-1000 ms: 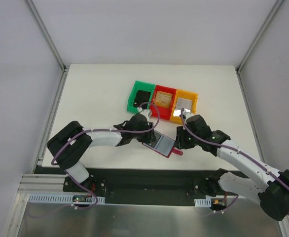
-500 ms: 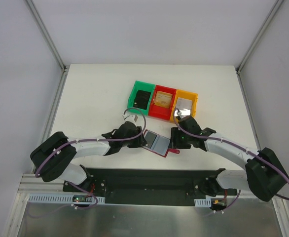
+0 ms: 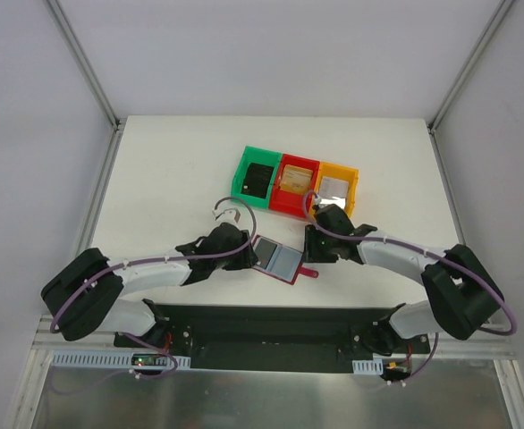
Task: Take the credit cards out of the card holder
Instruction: Remove the credit card from the card holder.
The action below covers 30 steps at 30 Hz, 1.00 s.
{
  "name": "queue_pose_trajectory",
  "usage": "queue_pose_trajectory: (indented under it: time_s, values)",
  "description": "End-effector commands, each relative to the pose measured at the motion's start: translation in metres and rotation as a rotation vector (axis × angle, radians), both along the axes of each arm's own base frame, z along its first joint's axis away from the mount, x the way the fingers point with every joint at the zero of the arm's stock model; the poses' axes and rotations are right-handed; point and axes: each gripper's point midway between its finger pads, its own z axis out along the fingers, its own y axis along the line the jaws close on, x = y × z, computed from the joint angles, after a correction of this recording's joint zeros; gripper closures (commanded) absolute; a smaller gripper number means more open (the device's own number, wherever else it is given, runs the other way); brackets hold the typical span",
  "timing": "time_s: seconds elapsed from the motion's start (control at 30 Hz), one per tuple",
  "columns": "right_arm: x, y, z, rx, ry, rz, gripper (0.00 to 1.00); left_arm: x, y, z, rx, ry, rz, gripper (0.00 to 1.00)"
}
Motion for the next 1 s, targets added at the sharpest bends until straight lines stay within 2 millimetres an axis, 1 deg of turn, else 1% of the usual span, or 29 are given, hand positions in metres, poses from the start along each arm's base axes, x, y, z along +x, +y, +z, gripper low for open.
queue_pose_trajectory:
  time_s: [0.0,0.07,0.23,0.37,0.4,0.43,0.53,0.6,0.7,0.77,0.83,0.97]
  values:
    - [0.014,0.010,0.003,0.000,-0.025,0.033,0.60,-0.003,0.013,0.001,0.014,-0.015,0.040,0.52]
    - [0.016,0.012,0.002,-0.007,-0.025,0.040,0.63,-0.001,0.017,0.006,0.011,-0.037,0.052,0.52]
    - [0.022,0.014,-0.001,-0.037,-0.041,0.067,0.66,0.003,0.024,0.019,-0.002,-0.067,0.072,0.50]
    - [0.027,0.014,-0.001,-0.088,-0.061,0.103,0.71,0.007,0.026,0.024,-0.025,-0.060,0.073,0.49]
    - [0.027,0.017,0.001,-0.092,-0.063,0.119,0.71,0.010,0.026,0.026,-0.034,-0.057,0.073,0.49]
    - [0.031,0.012,0.000,-0.129,-0.082,0.108,0.71,0.012,0.025,0.028,-0.043,-0.050,0.068,0.48]
    - [0.031,0.011,0.001,-0.147,-0.094,0.119,0.71,0.021,0.017,0.030,-0.077,-0.016,0.025,0.45]
    - [0.029,0.011,-0.001,-0.153,-0.088,0.124,0.70,0.023,0.010,0.026,-0.091,0.032,-0.012,0.44]
    - [0.028,0.013,-0.003,-0.161,-0.093,0.135,0.70,0.020,-0.007,0.021,-0.132,0.099,-0.067,0.43]
    - [0.029,0.013,-0.003,-0.170,-0.098,0.145,0.70,0.017,-0.014,0.016,-0.157,0.133,-0.089,0.43]
    - [0.032,0.013,-0.002,-0.181,-0.109,0.157,0.71,0.013,-0.017,0.011,-0.169,0.151,-0.104,0.44]
    - [0.039,0.018,0.003,-0.190,-0.131,0.192,0.72,0.005,-0.016,0.005,-0.179,0.163,-0.107,0.50]
